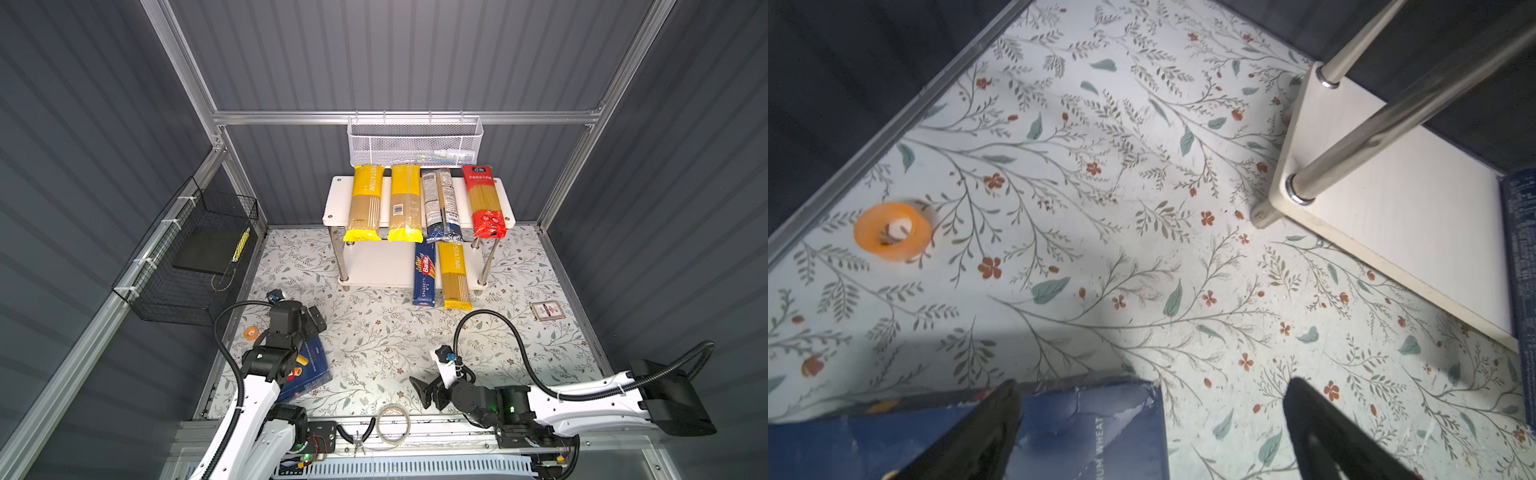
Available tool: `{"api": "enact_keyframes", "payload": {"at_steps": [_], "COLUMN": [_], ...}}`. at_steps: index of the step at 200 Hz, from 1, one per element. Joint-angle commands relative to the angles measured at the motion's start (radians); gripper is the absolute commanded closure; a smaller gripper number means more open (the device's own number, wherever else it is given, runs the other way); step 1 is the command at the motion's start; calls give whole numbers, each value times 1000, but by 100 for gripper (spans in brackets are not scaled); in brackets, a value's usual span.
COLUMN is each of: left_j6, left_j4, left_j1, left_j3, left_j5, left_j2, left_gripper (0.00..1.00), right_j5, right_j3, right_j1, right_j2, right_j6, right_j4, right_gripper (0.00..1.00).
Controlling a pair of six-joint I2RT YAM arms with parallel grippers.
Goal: Place and organize the pasta boxes and bags onto the shelf
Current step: 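Withdraw the right gripper while the left gripper moves over the Rigatoni box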
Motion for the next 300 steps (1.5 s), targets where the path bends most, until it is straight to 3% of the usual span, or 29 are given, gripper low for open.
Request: {"api": "enact_keyframes", "payload": {"at_steps": [1, 22, 53, 72, 103, 119, 136, 190, 223, 260, 300], "left_j6": [-106, -165, -245, -301, -376, -413, -447, -563, -602, -630, -632], "left_j4": [-78, -53, -178, -244, -303, -282, -252, -347, -409, -424, -380], "left_j1": [-37, -140, -421, -504, -537, -544, -570, -760, -762, -761, -761], "left_j3": [-32, -37, 74, 102, 92, 73, 55, 87, 64, 12, -19], "left_j5": [0, -22, -246, -281, -273, -228, -185, -305, -314, -355, -347], "left_j2": [2, 38, 138, 175, 138, 105, 117, 184, 154, 61, 75], "left_gripper": [0, 0, 0, 0, 0, 0, 0, 0, 0, 0, 0], "right_j5": [1, 59, 92, 75, -17, -21, -54, -80, -188, -213, -262], "right_j3": [-21, -91, -158, -140, -126, -105, -97, -55, -38, -17, -6], "right_j1": [-2, -4, -31, -56, -131, -158, -162, -196, -226, -231, -236], "right_j2": [-49, -101, -179, -210, -240, -251, -254, -155, -98, -70, -85], "right_j6": [45, 94, 154, 158, 167, 217, 179, 127, 84, 81, 71], "right_j4": [-22, 6, 9, -50, -99, -168, -154, -121, -34, -29, -11], "right_gripper": [1, 1, 1, 1, 1, 1, 1, 1, 1, 1, 1]}}
